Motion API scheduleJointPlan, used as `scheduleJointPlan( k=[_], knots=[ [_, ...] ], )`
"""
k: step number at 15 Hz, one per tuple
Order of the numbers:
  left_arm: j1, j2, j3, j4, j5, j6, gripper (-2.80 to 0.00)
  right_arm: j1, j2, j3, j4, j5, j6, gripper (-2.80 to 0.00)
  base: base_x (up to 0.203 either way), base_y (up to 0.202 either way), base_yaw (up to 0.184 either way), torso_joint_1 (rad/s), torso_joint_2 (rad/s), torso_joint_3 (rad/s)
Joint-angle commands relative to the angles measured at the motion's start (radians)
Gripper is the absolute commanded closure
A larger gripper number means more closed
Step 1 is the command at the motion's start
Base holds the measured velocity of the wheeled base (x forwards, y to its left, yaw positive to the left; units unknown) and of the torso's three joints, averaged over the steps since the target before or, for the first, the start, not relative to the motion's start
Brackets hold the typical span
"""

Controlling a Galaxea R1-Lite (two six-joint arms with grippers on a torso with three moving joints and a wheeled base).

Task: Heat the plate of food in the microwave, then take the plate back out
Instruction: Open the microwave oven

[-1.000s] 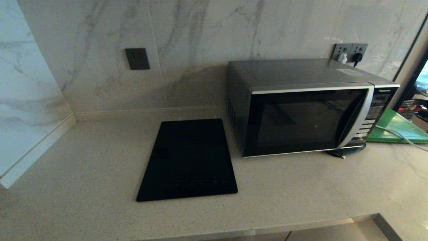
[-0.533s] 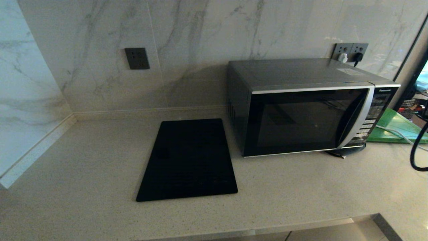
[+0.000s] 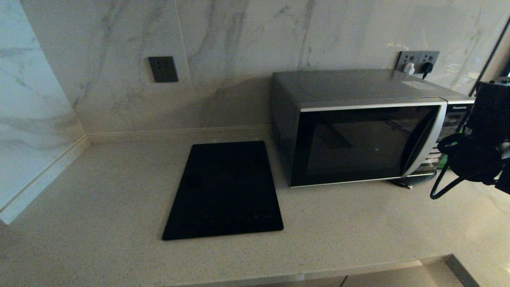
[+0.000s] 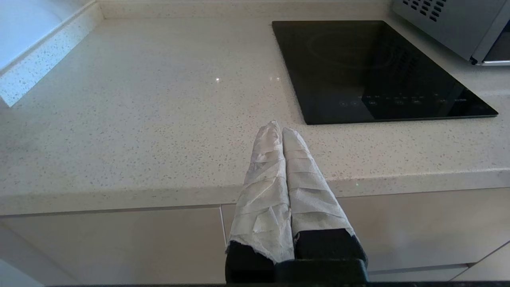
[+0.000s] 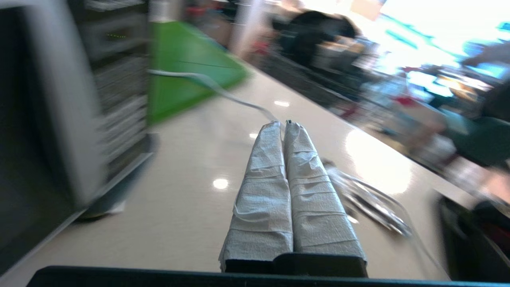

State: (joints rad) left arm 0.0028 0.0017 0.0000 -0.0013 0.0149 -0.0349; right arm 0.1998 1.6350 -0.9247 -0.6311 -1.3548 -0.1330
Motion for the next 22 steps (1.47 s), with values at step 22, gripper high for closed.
scheduleJointPlan(
  k=[22],
  knots=[
    [0.000,0.000,0.000,0.000,0.000,0.000,0.00,0.024,0.395,-0.062,-0.487,-0.175,-0.213,0.00,0.000,0.000,0.000,0.000,0.00,0.000]
  ],
)
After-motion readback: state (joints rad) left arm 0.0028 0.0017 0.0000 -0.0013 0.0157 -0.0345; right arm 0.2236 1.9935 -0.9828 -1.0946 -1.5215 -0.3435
